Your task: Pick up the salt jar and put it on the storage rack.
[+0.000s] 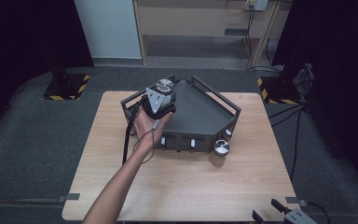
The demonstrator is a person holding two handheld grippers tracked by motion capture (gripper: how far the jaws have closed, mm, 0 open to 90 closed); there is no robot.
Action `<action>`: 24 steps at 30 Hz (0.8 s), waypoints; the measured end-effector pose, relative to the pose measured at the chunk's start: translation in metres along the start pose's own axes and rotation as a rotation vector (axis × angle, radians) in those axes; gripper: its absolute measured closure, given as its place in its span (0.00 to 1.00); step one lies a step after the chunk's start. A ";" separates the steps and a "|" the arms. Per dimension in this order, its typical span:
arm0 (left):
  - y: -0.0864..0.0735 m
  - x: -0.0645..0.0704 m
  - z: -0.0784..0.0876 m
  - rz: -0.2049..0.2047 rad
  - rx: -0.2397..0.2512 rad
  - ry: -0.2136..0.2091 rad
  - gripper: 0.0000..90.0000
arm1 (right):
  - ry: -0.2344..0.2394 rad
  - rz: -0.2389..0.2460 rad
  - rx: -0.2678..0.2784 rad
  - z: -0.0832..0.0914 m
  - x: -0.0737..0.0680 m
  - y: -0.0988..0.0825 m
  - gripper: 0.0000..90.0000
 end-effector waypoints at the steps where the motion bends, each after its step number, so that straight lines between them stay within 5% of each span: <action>1: 0.000 0.000 -0.003 0.001 -0.002 0.000 0.33 | 0.000 0.000 -0.001 0.000 0.000 0.000 0.12; 10: 0.002 0.005 -0.032 -0.001 -0.017 0.004 0.33 | -0.001 -0.002 0.001 0.000 0.001 0.000 0.12; 24: -0.014 0.000 -0.059 0.051 -0.058 0.008 0.33 | 0.004 -0.013 0.017 0.002 0.002 0.000 0.12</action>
Point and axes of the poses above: each handheld gripper's, and its own axes: z roughly backward along the jaws, y roughly out of its top, x roughly to its right, the point moved 4 cm from there along -z, roughly forward along the jaws, and after that the axes turned 11 degrees about y, right-handed, at the moved point
